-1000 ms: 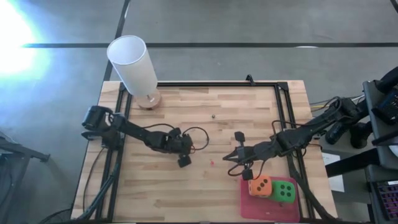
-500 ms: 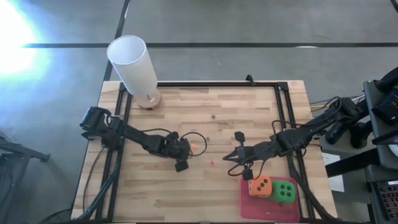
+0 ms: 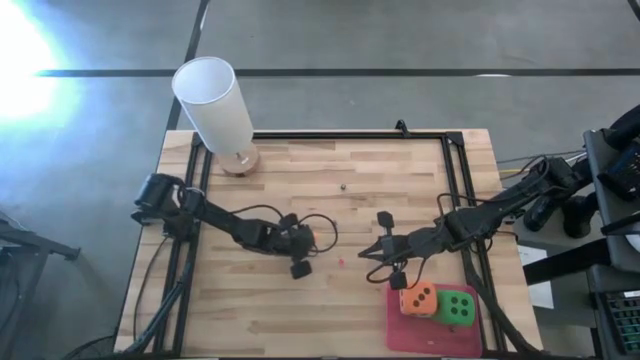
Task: Pick & Place Dice
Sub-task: Adjust the small dice on the table, then put the small pink die into the bin
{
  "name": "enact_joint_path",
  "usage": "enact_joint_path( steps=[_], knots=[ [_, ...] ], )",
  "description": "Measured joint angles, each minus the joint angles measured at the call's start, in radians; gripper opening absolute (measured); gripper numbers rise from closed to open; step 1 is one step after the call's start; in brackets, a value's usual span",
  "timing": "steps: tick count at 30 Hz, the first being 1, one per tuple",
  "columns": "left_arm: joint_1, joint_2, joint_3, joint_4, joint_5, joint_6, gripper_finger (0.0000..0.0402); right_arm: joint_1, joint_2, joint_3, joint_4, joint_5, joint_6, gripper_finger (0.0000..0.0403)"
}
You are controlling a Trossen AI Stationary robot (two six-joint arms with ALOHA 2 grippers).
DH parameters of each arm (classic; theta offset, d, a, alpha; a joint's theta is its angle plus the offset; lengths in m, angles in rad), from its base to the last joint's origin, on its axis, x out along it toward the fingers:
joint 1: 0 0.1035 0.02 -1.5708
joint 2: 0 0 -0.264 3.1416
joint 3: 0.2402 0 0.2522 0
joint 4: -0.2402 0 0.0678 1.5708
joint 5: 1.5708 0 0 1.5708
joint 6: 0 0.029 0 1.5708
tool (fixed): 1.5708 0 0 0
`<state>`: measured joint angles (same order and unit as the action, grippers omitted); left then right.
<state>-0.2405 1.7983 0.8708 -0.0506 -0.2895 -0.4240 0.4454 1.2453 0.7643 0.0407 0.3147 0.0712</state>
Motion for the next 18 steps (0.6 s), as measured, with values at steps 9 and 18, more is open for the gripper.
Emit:
enact_joint_path(
  steps=[9,18],
  knots=[
    [0.022,0.085,0.016,0.129,-0.009,0.043,0.0036,0.0,0.0,0.0,0.002,0.0,0.0,0.0008],
    [0.046,0.2,0.146,0.13,-0.013,0.147,0.0035,0.0,0.0,0.0,0.016,0.0,-0.001,0.0008]
  ],
)
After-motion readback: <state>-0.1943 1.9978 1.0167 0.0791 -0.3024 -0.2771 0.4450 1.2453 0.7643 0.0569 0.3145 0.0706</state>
